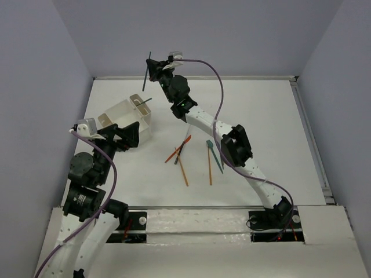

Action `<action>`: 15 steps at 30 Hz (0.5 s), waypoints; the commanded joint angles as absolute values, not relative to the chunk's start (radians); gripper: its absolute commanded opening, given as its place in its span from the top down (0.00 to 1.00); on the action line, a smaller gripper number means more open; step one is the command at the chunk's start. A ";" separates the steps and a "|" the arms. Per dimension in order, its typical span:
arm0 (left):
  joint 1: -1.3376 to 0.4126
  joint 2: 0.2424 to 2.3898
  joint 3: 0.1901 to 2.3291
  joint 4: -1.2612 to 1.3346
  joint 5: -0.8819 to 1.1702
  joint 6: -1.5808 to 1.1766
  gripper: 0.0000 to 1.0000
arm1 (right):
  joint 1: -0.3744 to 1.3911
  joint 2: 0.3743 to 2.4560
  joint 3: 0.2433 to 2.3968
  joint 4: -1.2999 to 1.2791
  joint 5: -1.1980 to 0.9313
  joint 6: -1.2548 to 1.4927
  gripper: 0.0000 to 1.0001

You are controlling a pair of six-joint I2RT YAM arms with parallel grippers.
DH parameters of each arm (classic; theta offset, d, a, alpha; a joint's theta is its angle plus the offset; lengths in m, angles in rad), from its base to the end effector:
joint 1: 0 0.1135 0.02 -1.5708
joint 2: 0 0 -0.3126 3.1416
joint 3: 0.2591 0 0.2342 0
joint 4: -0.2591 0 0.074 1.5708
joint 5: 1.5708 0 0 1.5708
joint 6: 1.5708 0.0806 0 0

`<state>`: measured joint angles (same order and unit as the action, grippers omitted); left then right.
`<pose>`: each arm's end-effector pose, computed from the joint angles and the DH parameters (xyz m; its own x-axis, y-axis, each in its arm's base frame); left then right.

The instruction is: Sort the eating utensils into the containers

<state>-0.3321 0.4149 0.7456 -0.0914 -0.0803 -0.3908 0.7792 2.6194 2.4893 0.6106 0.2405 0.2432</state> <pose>0.0763 -0.0195 0.4064 0.1115 -0.4401 -0.8910 0.3177 0.8653 -0.3876 0.4818 0.4489 0.3699 0.1910 0.5174 -0.8342 -0.5957 0.7365 0.3204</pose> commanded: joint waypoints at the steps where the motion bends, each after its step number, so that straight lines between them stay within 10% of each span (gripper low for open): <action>1: -0.336 0.428 0.741 -0.021 -0.078 -0.374 0.01 | 0.779 2.606 2.473 0.692 0.183 0.285 1.00; 15: -0.318 0.419 0.730 -0.025 -0.064 -0.379 0.01 | 0.798 2.605 2.402 0.661 0.114 0.284 1.00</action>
<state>-0.3248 0.4225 0.7437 -0.0856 -0.0792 -0.3897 0.7872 2.6194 2.4203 0.6201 0.1379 0.2810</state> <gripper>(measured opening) 0.986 0.034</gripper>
